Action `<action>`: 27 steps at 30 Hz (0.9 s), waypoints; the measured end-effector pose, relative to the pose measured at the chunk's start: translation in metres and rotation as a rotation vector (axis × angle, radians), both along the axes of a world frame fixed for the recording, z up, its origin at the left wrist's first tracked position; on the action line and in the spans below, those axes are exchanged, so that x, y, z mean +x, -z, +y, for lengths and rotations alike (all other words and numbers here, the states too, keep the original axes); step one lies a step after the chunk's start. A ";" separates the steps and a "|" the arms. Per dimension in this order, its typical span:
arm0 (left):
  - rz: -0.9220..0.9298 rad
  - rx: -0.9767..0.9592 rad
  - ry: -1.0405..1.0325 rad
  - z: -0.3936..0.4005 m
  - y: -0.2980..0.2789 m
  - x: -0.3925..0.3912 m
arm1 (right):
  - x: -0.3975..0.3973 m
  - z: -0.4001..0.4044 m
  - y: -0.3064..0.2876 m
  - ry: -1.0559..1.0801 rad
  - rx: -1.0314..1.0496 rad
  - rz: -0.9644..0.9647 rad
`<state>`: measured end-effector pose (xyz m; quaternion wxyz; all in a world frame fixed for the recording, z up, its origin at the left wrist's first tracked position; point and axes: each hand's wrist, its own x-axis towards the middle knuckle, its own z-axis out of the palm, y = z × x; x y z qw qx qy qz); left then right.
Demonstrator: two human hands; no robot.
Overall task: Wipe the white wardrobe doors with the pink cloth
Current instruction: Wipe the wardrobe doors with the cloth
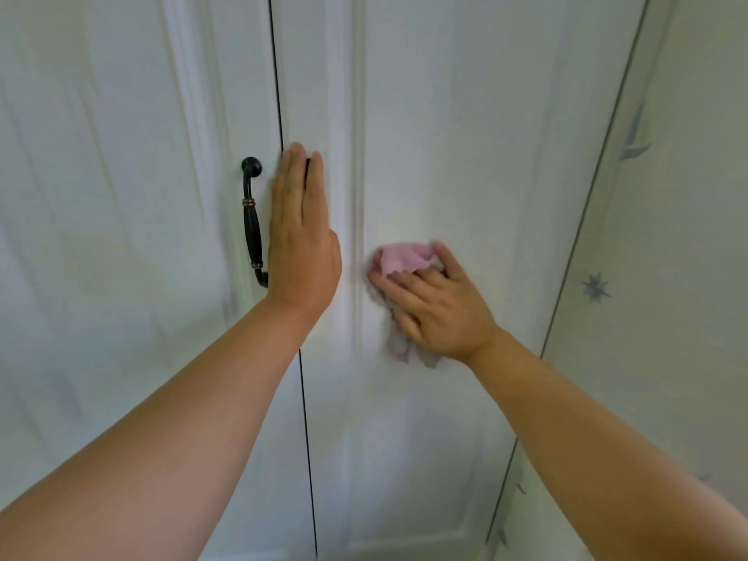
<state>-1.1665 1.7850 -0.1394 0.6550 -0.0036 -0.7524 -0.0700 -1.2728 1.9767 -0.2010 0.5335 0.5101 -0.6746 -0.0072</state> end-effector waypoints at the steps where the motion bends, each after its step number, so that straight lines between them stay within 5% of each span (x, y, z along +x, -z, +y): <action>1: 0.007 0.009 0.001 0.001 -0.001 -0.001 | -0.005 0.003 -0.022 0.036 -0.116 0.005; 7: -0.038 0.043 0.011 0.003 -0.003 -0.002 | 0.021 -0.069 -0.111 0.166 -0.651 -0.133; 12: -0.044 0.048 0.006 0.004 -0.005 0.000 | 0.036 -0.098 -0.047 0.007 -0.498 -0.094; 20: -0.012 0.050 -0.027 0.004 -0.001 -0.001 | 0.028 -0.034 0.072 -0.038 0.063 -0.121; 27: -0.044 0.066 0.006 0.003 -0.005 0.000 | 0.032 -0.084 -0.062 -0.057 -0.483 -0.088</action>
